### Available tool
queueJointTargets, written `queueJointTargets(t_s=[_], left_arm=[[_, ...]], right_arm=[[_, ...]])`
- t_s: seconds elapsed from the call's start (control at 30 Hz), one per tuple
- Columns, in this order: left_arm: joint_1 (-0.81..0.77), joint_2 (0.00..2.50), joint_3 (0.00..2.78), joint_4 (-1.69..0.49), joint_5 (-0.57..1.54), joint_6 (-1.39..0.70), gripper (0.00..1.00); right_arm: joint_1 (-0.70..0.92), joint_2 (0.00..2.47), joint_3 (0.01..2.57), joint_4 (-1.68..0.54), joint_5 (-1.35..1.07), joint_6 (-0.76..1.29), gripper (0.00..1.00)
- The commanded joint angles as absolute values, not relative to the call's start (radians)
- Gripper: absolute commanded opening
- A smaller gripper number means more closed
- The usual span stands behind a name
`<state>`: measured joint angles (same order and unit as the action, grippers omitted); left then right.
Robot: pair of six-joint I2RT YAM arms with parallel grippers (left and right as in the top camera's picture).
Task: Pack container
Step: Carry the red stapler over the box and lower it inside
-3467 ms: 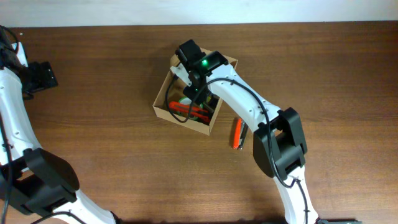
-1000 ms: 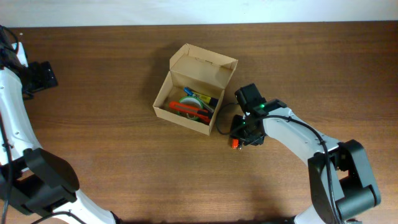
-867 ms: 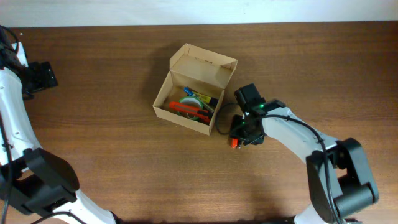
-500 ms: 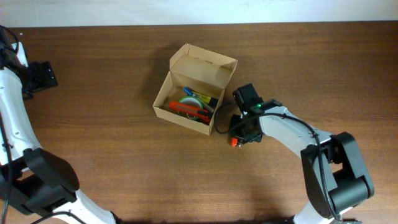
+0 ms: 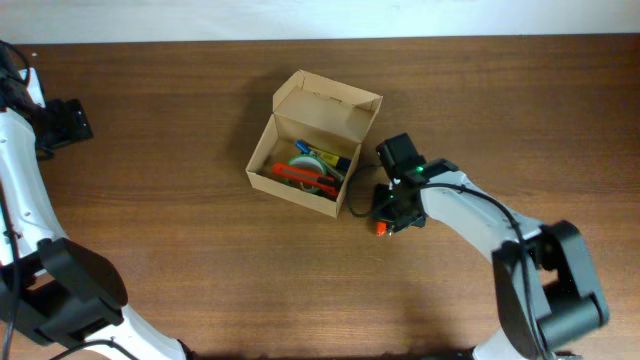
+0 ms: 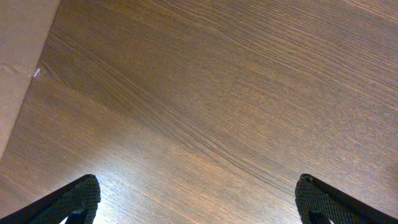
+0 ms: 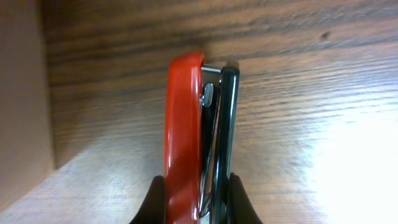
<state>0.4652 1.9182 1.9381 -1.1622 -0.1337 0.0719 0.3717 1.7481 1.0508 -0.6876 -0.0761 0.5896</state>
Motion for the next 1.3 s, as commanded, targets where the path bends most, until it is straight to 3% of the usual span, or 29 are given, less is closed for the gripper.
queueJointTargets(t_s=[0.0,0.13,0.23,0.43,0.7,1.27], left_arm=[[0.466,1.911,1.929,-1.163,-0.127,0.088,1.00],[0.466,1.911,1.929,-1.163,-0.127,0.088,1.00],[0.466,1.911,1.929,-1.163,-0.127,0.088,1.00],[0.466,1.911,1.929,-1.163,-0.127,0.088,1.00],[0.466,1.911,1.929,-1.163,-0.127,0.088,1.00],[0.466,1.911,1.929,-1.163,-0.127,0.088,1.00]], right_arm=[[0.344,1.663,1.068,-0.702,-0.041,0.570,0.04],[0.281,1.583,1.073,-0.744,-0.044,0.496,0.04],[0.259,1.522,1.119,-0.799,-0.038,0.326,0.04],[0.262,1.486,1.396,-0.896,-0.014,0.065,0.04],[0.282,1.513,1.654,-0.917,-0.022,-0.134,0.03],[0.506,1.957,1.904,-1.056,0.105,-0.351,0.03]])
